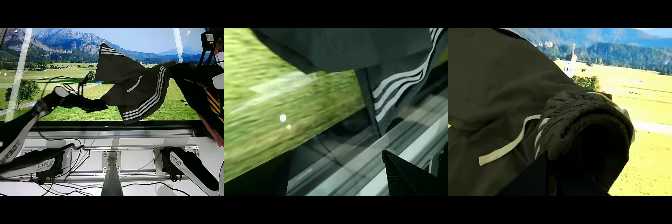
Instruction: Fold the clothes and pants, and hang the long-sleeved shirts on hangers.
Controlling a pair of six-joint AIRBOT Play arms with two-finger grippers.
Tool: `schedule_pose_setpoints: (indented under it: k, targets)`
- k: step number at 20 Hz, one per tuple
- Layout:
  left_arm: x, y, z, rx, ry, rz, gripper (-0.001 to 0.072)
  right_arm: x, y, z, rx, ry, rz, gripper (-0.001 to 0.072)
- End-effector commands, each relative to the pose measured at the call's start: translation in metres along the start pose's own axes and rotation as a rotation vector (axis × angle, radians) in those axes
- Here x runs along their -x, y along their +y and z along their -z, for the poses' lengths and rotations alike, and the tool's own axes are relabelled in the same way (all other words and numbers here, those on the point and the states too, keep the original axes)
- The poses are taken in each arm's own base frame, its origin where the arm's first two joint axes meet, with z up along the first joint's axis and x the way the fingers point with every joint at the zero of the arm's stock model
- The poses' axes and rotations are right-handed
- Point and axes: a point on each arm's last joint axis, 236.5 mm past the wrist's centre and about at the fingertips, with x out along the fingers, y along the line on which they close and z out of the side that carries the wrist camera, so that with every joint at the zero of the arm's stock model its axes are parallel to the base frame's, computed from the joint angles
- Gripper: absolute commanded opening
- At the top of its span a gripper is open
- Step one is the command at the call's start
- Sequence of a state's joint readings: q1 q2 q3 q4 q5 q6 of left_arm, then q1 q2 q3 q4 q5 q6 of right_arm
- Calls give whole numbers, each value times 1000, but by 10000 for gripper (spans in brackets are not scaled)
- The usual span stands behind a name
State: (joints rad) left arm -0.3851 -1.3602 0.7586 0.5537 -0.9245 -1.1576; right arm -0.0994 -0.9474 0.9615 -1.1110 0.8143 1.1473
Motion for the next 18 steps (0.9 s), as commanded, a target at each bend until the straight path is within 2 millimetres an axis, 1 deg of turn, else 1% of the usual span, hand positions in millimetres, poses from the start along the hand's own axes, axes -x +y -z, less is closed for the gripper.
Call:
schedule_pose_setpoints:
  k: [1, 3, 4, 6, 7, 8, 10, 12, 13, 14, 15, 16, 17, 18]
  targets:
    - [-59, -23, 13, -42, 149, 33, 632, -2, -5, 6, 2, 16, 18, 25]
    - [-84, -40, 7, -57, 186, 42, 631, -2, -5, 6, 2, 16, 17, 25]
    - [-93, -46, 6, -59, 207, 48, 623, -2, -5, 6, 2, 16, 17, 25]
    - [-105, -54, 10, -71, 269, 62, 498, -2, -5, 6, 2, 16, 17, 25]
    - [-110, -55, 13, -62, 293, 54, 476, -2, -5, 6, 1, 16, 17, 25]
    - [-114, -55, 19, -76, 318, 43, 476, -2, -5, 6, 1, 15, 16, 25]
    - [-119, -49, 31, -99, 364, 10, 476, -2, -4, 5, 0, 15, 16, 25]
    - [-118, -40, 42, -124, 407, -27, 475, -2, -4, 5, 0, 15, 16, 25]
    - [-116, -38, 46, -128, 426, -32, 457, -2, -4, 5, 0, 14, 16, 25]
    - [-116, -39, 48, -128, 433, -30, 382, -2, -4, 5, 0, 15, 16, 25]
    - [-114, -40, 49, -128, 443, -26, 355, -2, -4, 5, 0, 15, 16, 25]
    - [-109, -41, 49, -122, 458, -17, 359, -2, -4, 5, 0, 14, 16, 25]
    - [-102, -42, 50, -114, 484, -4, 382, -2, -4, 5, 0, 14, 16, 25]
    - [-94, -42, 50, -104, 508, 9, 532, -2, -4, 5, 0, 14, 16, 25]
